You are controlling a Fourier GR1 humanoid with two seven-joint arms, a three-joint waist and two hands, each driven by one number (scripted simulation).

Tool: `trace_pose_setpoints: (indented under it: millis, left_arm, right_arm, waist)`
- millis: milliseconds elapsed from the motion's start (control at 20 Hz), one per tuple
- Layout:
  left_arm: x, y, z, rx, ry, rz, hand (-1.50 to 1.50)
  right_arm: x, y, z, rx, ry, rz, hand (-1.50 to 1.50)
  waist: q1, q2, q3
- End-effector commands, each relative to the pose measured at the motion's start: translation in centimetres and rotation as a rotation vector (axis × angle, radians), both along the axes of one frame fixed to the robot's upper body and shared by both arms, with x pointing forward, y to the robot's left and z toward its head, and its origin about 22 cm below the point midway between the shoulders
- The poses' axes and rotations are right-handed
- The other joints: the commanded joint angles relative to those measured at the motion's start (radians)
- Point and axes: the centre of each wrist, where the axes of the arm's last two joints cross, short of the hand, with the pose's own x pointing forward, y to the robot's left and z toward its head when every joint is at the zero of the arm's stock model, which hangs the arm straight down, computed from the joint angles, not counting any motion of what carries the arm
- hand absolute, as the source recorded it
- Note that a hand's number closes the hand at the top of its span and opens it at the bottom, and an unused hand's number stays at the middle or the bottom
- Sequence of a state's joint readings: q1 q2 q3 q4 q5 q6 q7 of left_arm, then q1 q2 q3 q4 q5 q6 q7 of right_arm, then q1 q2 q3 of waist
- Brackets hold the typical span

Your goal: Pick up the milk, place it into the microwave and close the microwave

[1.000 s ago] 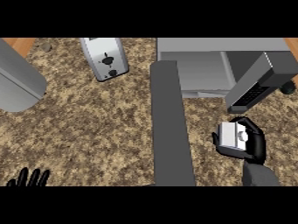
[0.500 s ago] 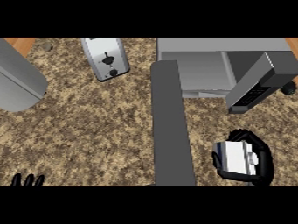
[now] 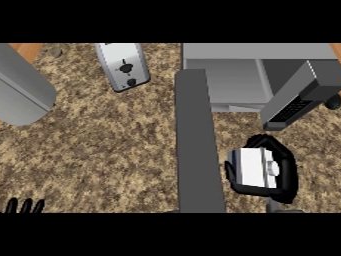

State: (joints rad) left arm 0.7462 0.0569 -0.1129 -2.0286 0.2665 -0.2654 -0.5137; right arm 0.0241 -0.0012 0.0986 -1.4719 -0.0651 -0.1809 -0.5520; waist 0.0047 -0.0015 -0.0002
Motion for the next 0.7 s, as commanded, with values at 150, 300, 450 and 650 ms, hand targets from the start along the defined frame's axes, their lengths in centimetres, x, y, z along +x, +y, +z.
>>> trace_pose_setpoints:
  millis: [150,300,450,650]
  left_arm:
    - [-0.1,1.1,-0.9,-0.010,0.008,0.010,-1.50]
    - [-1.8,2.1,0.0,0.010,0.005,0.026,-1.50]
    - [-0.3,1.8,1.1,0.008,0.004,0.011,-1.50]
    - [-0.4,1.3,0.8,-0.009,0.008,0.006,-1.50]
  right_arm:
    - [4.2,2.0,0.6,-0.036,0.025,-0.012,1.50]
    - [6.2,2.2,-1.2,-0.093,0.056,-0.032,1.50]
    - [7.8,1.9,-1.2,-0.142,0.100,-0.068,1.50]
    - [9.8,3.3,-2.6,-0.156,0.154,-0.119,1.50]
  waist:
    - [0.004,0.002,0.000]
    - [0.014,0.003,0.001]
    - [0.010,0.004,0.001]
    - [0.016,0.006,0.001]
